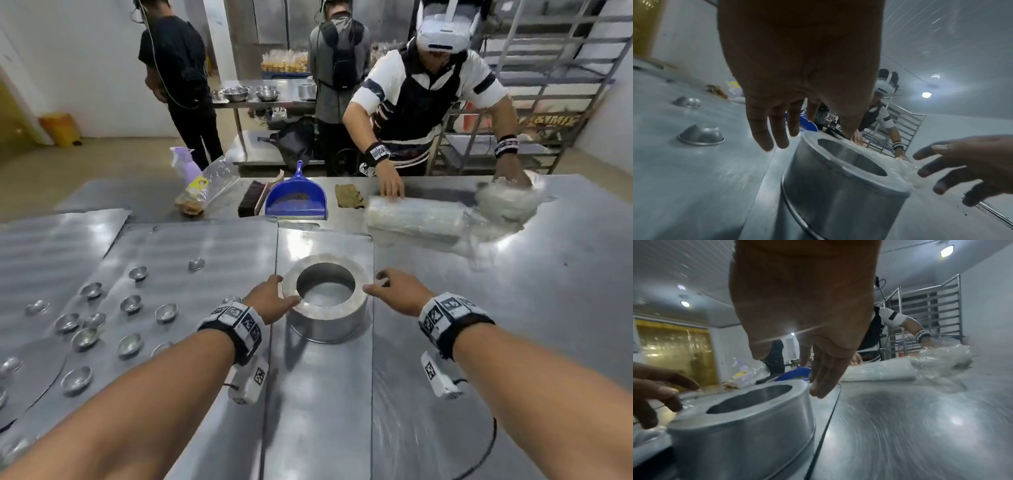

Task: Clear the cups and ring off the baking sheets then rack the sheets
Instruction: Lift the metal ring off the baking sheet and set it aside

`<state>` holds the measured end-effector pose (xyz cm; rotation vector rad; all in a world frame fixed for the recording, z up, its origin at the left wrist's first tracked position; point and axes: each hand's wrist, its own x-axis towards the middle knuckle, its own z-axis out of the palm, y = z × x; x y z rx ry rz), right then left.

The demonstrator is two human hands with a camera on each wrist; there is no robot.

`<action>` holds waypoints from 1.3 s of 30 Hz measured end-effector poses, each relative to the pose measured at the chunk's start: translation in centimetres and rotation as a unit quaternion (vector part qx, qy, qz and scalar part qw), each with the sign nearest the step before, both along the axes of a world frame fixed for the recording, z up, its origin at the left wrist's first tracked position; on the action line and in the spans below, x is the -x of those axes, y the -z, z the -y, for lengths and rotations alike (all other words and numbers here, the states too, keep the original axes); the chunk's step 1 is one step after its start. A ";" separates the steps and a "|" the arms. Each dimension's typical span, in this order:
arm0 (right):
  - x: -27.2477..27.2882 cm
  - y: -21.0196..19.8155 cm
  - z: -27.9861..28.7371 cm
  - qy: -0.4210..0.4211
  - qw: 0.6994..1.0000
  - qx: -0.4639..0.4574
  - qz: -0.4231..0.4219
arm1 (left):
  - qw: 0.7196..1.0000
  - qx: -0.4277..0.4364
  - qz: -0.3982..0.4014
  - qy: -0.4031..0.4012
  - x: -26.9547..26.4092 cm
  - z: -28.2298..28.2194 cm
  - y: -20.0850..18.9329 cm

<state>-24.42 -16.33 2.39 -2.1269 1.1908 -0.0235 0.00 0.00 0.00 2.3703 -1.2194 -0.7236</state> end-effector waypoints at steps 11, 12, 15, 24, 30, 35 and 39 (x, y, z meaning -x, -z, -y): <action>-4.0 6.6 2.6 0.078 0.981 -0.169 0.054 | 0.980 0.020 -0.199 -0.020 -4.4 4.6 6.0; -4.1 6.9 2.6 0.083 0.979 -0.174 0.063 | 0.980 0.021 -0.198 -0.013 -4.5 4.8 6.1; -4.1 7.5 2.6 0.089 0.973 -0.184 0.103 | 0.979 0.038 -0.201 -0.012 -4.7 4.8 6.7; -2.3 4.6 1.4 0.121 0.944 -0.161 0.262 | 0.951 0.197 -0.228 -0.063 -2.1 3.2 4.0; -1.1 2.2 0.7 0.162 0.931 -0.122 0.305 | 0.910 0.255 -0.301 -0.124 0.6 2.3 1.6; 0.5 1.6 -1.9 0.124 0.946 -0.092 0.284 | 0.904 0.267 -0.306 -0.136 2.9 0.7 2.9; 1.7 3.9 -3.2 0.138 0.938 -0.136 0.287 | 0.894 0.270 -0.327 -0.142 4.3 -0.6 4.2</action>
